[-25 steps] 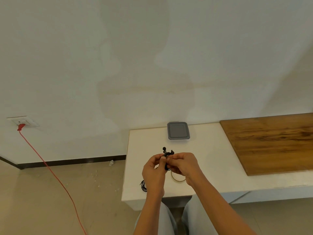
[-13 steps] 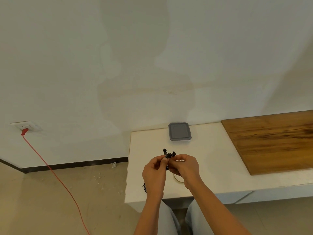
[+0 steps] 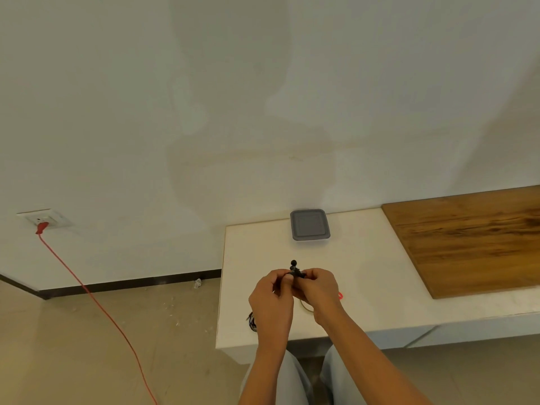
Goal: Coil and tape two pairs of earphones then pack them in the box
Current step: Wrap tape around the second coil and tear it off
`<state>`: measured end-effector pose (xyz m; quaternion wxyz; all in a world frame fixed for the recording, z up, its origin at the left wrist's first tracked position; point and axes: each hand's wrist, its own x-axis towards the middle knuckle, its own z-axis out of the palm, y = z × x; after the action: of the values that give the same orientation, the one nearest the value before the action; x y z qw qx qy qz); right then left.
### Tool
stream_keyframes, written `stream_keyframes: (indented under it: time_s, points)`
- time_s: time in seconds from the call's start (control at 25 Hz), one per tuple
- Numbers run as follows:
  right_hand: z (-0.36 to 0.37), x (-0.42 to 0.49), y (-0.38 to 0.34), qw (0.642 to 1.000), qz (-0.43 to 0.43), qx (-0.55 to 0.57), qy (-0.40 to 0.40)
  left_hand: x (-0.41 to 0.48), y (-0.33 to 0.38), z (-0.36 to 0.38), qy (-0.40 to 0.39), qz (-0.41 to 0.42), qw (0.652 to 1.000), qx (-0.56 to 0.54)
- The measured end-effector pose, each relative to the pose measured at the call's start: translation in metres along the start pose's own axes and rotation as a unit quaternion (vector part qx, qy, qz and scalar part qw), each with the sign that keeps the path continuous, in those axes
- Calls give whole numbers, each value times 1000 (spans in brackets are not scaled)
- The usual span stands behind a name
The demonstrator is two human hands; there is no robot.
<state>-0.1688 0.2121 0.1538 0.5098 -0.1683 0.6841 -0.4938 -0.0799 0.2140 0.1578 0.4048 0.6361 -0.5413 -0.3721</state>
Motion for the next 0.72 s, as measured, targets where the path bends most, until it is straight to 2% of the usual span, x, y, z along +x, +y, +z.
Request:
stream_keyframes:
  time_s: [0.12, 0.28, 0.36, 0.44, 0.56, 0.72]
  points:
    - [-2, -3, 5, 1000, -9, 0, -9, 3, 0, -2, -2, -40, 999, -10]
    - [-9, -2, 8, 998, 41, 47, -13, 7, -4, -5, 14, -69, 997, -4]
    - [-10, -6, 8, 1000, 24, 12, 14, 7, -3, -5, 20, -73, 997, -11]
    - [-7, -11, 6, 1000, 21, 11, 3, 6, -3, -5, 15, -67, 998, -15]
    - [-4, -15, 0, 991, 75, 94, -53, 2, -3, -3, 5, -46, 999, -17]
    - [-1, -12, -3, 973, 132, 175, -68, -4, 0, -2, 2, -10, 1000, -22]
